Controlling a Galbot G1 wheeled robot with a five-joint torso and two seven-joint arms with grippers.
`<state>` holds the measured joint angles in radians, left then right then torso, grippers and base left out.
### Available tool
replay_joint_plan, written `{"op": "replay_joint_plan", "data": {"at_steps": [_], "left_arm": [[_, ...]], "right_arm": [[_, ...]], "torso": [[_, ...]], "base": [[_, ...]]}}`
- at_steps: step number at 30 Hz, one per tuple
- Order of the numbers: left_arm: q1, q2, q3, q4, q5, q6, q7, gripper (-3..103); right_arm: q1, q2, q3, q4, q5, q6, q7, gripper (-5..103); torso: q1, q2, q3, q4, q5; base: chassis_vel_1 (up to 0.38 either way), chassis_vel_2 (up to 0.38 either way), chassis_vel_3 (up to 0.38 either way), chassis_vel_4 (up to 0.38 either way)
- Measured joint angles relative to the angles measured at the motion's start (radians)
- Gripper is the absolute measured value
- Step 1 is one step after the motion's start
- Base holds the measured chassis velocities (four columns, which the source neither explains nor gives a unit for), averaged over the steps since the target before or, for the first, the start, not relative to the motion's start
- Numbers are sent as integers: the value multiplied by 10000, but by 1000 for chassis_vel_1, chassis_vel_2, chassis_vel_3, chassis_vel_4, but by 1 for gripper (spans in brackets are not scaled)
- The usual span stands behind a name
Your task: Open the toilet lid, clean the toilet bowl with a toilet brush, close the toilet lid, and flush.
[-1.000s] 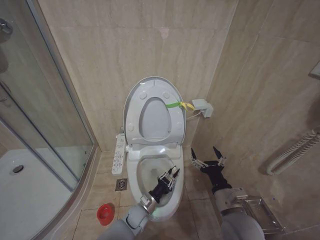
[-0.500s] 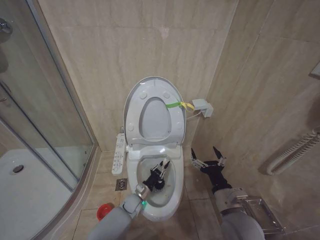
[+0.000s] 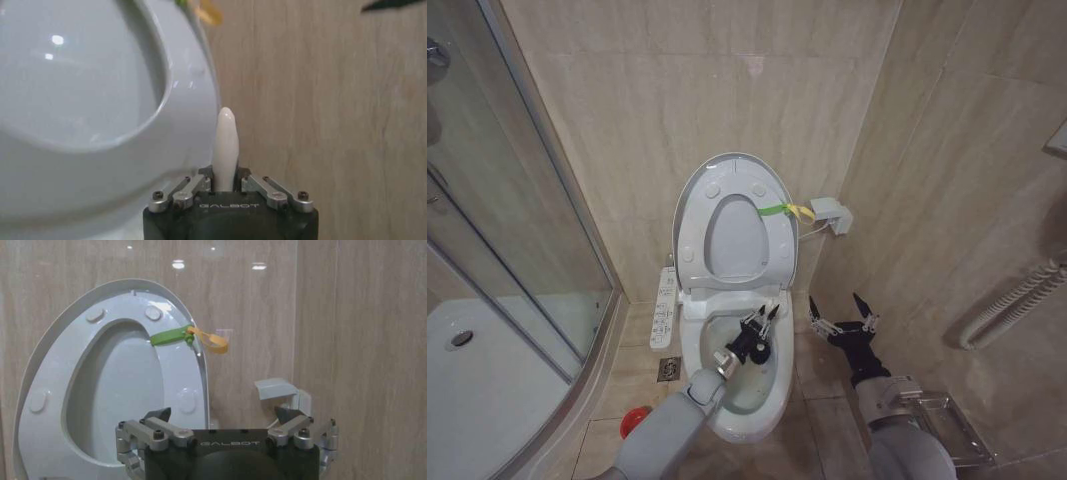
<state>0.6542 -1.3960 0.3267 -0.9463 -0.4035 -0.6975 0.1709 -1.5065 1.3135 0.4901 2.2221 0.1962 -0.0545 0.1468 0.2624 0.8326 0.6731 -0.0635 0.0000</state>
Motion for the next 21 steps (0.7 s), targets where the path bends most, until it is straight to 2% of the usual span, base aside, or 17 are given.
{"op": "replay_joint_plan", "data": {"at_steps": [4, 8, 11, 18, 21], "left_arm": [[-83, -91, -84, 702, -5, -136, 160, 20], [-126, -169, -135, 782, -5, -161, 205, 20], [-98, -180, -81, 438, -12, -132, 190, 20], [403, 18, 574, -1380, -105, 161, -17, 20], [570, 93, 723, -1742, -278, 135, 34, 20]], "right_arm": [[0, 0, 0, 0, 0, 0, 0, 100], [0, 0, 0, 0, 0, 0, 0, 100], [0, 0, 0, 0, 0, 0, 0, 100], [0, 0, 0, 0, 0, 0, 0, 100], [0, 0, 0, 0, 0, 0, 0, 100]], "torso": [[0, 0, -1, 0, 0], [0, 0, -1, 0, 0], [0, 0, 0, 1, 2], [-1, 0, -1, -1, 1], [-1, 1, -1, -2, 0]], "base": [[0, 0, 0, 0], [0, 0, 0, 0], [0, 0, 0, 0], [0, 0, 0, 0], [0, 0, 0, 0]]}}
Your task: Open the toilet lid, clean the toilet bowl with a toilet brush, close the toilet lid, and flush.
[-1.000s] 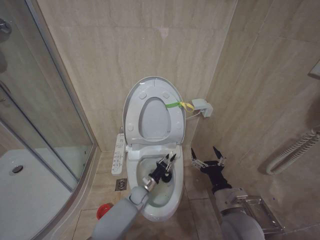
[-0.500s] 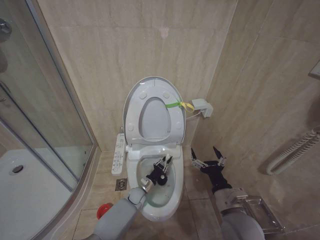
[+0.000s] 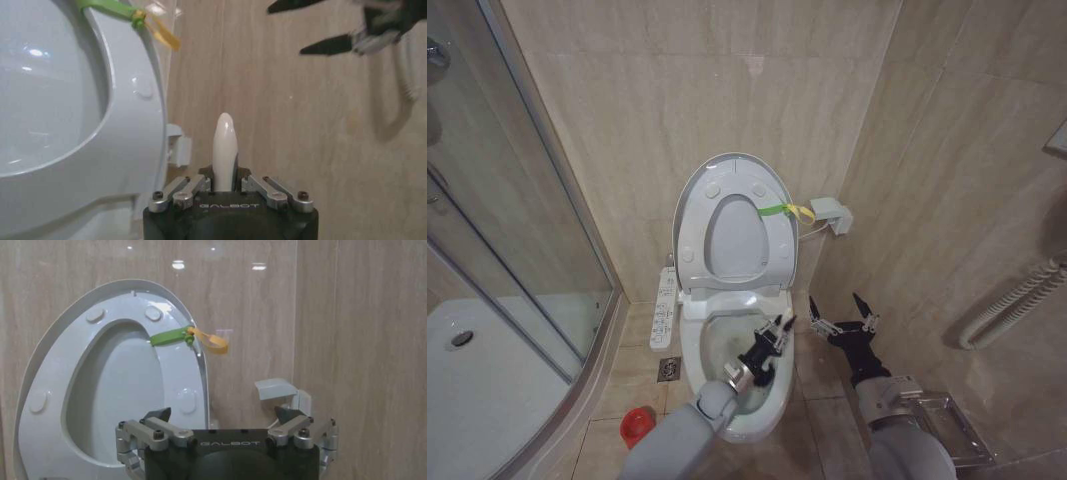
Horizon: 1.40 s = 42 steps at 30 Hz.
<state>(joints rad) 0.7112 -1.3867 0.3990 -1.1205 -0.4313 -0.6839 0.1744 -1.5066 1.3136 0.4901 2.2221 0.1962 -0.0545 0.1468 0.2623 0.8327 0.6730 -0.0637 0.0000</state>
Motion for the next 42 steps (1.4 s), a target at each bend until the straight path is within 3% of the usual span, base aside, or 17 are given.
{"op": "replay_joint_plan", "data": {"at_steps": [7, 11, 16, 20, 31, 37, 42], "left_arm": [[-39, 24, -179, 783, -42, -299, 319, 20], [-193, 73, -492, 1768, 243, -616, 456, 20], [-221, 158, -710, 2090, 483, -671, 442, 20], [-120, 256, -699, 1798, 626, -541, 205, 20], [769, 613, -69, -812, 617, 210, -534, 20], [876, 597, -91, -537, 647, 131, -540, 20], [618, 545, -431, 580, 659, -268, -392, 20]], "right_arm": [[1, 0, 0, 0, 0, 0, 0, 100], [0, 0, 0, 0, 0, 0, 0, 100], [0, 0, 0, 0, 0, 0, 0, 100], [0, 0, 0, 0, 0, 0, 0, 100], [0, 0, 0, 0, 0, 0, 0, 100], [0, 0, 0, 0, 0, 0, 0, 100], [1, 0, 0, 0, 0, 0, 0, 100]], "torso": [[0, 0, 1, 0, -1], [0, 0, 0, -1, -2], [0, 0, 0, 0, -2], [0, 0, 0, 1, -1], [0, 0, 1, 1, 1], [0, 0, 0, 0, 0], [-1, 1, -1, -3, -3]], "base": [[0, 0, 0, 0], [0, 0, 0, 0], [0, 0, 0, 0], [0, 0, 0, 0], [0, 0, 0, 0], [0, 0, 0, 0], [0, 0, 0, 0]]}}
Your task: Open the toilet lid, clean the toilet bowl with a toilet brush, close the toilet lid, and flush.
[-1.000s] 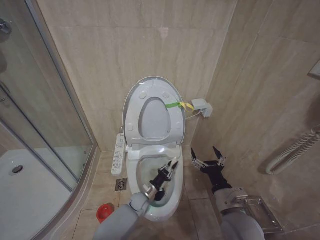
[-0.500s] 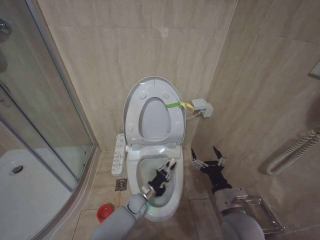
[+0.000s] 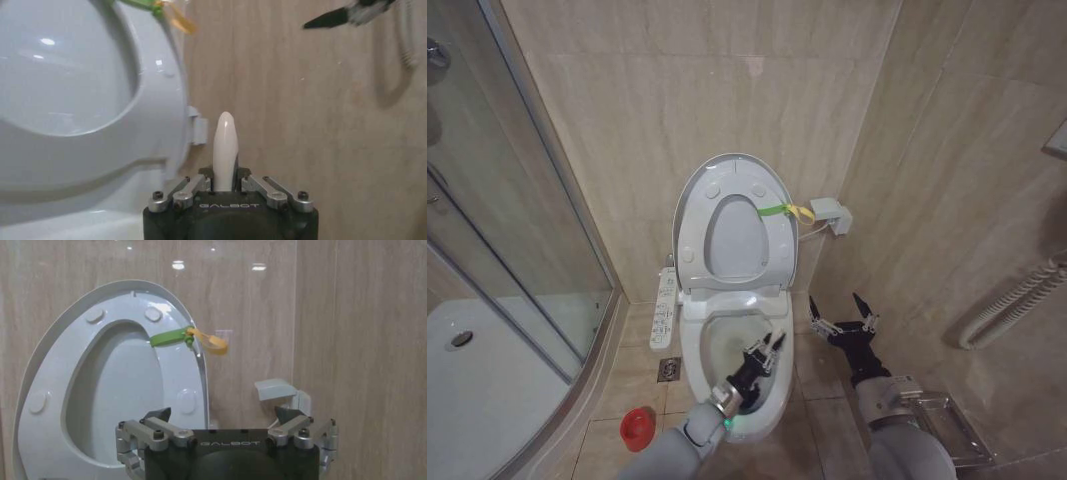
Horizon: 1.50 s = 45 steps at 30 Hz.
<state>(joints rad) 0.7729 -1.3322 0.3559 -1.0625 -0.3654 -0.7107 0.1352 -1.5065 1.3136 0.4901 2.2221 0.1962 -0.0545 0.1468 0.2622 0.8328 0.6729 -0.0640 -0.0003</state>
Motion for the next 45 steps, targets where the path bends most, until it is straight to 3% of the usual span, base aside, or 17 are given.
{"op": "replay_joint_plan", "data": {"at_steps": [10, 24, 37, 45], "left_arm": [[-348, 16, -753, 1385, 351, -347, 110, 20], [-353, -42, -1065, 1459, 535, -476, 80, 20], [-1254, -1425, -441, 1703, 538, -302, 69, 20], [-1236, -1685, -130, 1587, 494, -161, 17, 20]], "right_arm": [[-1, 0, 0, 0, 0, 0, 0, 100], [0, 0, 0, 0, 0, 0, 0, 100], [-1, 0, 0, 0, 0, 0, 0, 100], [0, -1, 0, 0, 0, 0, 0, 100]], "torso": [[1, -1, 3, 4, 4], [1, -2, 3, 5, 4], [1, -2, 2, -1, 5], [1, -2, 1, 5, 5]], "base": [[0, 0, 0, 0], [0, 0, 0, 0], [0, 0, 0, 0], [0, 0, 0, 0]]}}
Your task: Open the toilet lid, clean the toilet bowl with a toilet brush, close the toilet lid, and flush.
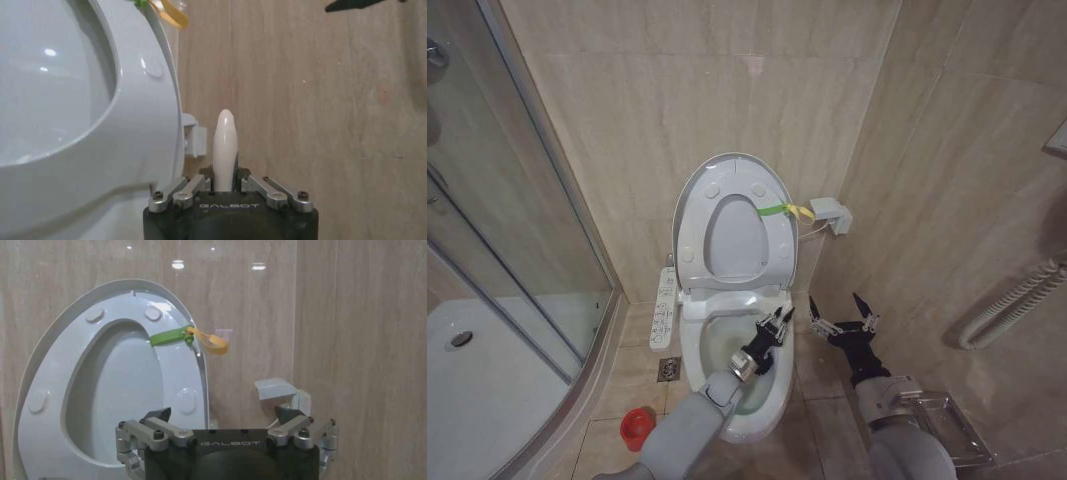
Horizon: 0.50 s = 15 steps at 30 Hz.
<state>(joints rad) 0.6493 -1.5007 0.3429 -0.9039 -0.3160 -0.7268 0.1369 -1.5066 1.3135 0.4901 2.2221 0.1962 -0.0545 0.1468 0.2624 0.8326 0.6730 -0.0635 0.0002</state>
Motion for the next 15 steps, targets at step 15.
{"op": "replay_joint_plan", "data": {"at_steps": [15], "left_arm": [[22, 261, -179, 879, 32, -297, 265, 20]], "right_arm": [[0, 1, 0, 0, 0, 0, 0, 100]], "torso": [[0, 0, 0, 0, -3]], "base": [[0, 0, 0, 0]]}}
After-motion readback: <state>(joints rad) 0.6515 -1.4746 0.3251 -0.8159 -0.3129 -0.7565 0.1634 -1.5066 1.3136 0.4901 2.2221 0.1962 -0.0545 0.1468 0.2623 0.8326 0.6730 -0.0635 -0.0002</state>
